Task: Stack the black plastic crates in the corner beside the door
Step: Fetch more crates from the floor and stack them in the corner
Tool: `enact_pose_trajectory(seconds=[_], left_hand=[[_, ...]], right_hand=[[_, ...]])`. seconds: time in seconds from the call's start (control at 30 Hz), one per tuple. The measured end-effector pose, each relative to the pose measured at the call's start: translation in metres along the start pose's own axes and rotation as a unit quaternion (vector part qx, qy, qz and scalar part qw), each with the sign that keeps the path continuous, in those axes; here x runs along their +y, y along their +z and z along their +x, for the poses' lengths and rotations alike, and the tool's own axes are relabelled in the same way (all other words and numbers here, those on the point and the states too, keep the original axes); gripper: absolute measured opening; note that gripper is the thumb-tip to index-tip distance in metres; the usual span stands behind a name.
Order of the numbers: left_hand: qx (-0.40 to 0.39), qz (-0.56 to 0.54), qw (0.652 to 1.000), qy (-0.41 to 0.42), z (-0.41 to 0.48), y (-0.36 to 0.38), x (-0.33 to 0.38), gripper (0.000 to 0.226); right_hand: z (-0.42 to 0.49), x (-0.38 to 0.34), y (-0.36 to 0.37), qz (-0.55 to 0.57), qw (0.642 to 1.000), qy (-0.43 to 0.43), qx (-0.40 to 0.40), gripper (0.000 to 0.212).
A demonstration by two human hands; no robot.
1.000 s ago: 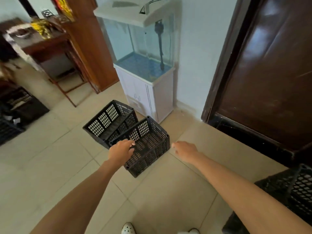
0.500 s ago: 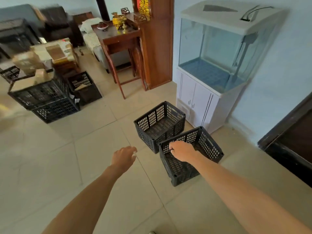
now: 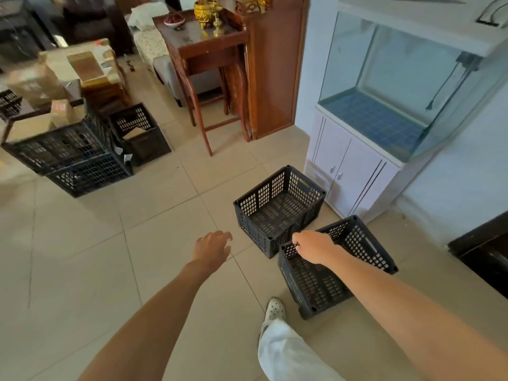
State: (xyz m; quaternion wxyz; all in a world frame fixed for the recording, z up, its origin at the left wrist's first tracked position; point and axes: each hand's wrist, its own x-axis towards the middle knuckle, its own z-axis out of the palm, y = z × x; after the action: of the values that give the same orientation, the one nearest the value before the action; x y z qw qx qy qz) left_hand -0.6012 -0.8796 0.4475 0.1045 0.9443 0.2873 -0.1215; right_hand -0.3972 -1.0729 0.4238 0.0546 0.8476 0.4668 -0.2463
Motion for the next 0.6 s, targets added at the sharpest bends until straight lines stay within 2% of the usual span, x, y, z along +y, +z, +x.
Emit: enact_pose_trajectory(seconds=[0.13,0.4,0.6], left_hand=[[-0.001,0.010,1.000,0.007,0.071,-0.020,-0.014,0.032],[0.048,-0.021,0.999,0.000,0.231,-0.093,-0.037,0.029],[0.020,-0.018,0.999,0.046,0.308,-0.102,-0.030,0.032]], right_hand=[[0.080,0.021,-0.033,0.002,1.000,0.008,0.011,0.026],[0.233,0.025,-0.112,0.096,0.985,-0.009,0.143,0.030],[0.279,0.054,-0.111,0.108,0.986,0.035,0.124,0.029]])
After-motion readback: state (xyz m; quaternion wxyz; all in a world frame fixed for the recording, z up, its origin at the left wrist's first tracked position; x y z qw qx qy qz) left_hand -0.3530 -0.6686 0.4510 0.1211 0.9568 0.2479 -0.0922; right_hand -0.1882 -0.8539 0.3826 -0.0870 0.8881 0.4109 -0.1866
